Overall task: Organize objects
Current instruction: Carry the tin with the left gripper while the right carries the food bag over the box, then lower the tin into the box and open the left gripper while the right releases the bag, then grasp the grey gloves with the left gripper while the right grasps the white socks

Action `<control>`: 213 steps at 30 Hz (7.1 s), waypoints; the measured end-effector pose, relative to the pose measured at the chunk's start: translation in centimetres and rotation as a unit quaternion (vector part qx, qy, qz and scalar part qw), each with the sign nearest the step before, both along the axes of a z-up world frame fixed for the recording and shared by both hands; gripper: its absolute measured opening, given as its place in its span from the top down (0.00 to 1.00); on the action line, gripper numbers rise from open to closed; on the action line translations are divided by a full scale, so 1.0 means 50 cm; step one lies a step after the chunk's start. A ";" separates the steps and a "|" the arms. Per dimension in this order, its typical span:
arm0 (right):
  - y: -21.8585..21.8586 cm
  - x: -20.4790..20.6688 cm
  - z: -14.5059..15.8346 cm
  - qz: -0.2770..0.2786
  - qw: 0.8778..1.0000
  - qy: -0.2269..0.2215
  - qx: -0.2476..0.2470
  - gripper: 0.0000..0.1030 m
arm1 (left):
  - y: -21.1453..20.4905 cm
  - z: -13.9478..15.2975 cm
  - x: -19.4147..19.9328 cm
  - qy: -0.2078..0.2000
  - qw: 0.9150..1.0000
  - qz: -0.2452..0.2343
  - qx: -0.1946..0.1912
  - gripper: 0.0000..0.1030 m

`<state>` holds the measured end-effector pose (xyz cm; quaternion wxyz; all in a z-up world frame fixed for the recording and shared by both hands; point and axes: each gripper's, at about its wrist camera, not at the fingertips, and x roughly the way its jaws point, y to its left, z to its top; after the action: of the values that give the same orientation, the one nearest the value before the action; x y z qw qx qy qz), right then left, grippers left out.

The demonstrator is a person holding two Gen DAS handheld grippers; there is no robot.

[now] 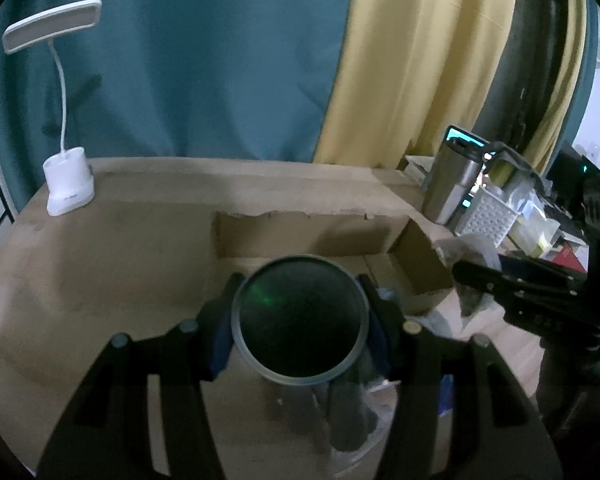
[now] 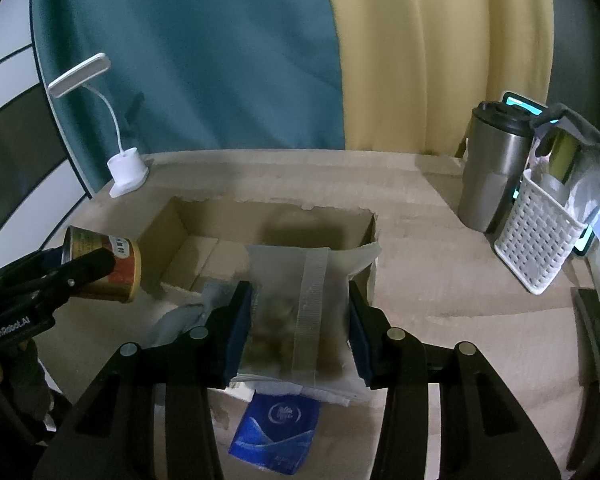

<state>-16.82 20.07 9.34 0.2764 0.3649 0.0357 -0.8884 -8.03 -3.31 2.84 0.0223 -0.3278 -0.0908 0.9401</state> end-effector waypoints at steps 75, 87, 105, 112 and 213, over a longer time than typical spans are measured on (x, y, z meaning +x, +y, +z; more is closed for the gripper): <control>-0.057 -0.173 -0.100 0.022 0.997 -0.075 0.014 0.53 | 0.090 -0.120 -0.225 -0.104 0.992 -0.067 0.020 0.46; -0.057 -0.175 -0.102 0.018 0.996 -0.083 0.017 0.52 | 0.088 -0.126 -0.221 -0.119 0.990 -0.065 0.025 0.46; -0.046 -0.152 -0.084 0.018 0.997 -0.075 0.007 0.31 | 0.069 -0.106 -0.193 -0.103 0.994 -0.039 0.029 0.30; -0.035 -0.139 -0.068 0.008 0.998 -0.066 0.003 0.30 | 0.063 -0.096 -0.177 -0.098 0.994 -0.029 0.027 0.30; 0.028 -0.012 -0.094 -0.013 0.997 -0.075 0.015 0.18 | 0.070 -0.126 -0.026 -0.094 0.995 -0.026 0.025 0.04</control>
<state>-17.43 21.48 4.64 0.2615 0.4353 0.0231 -0.8612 -9.35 0.19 -3.49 0.0459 -0.4167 -0.1071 0.9015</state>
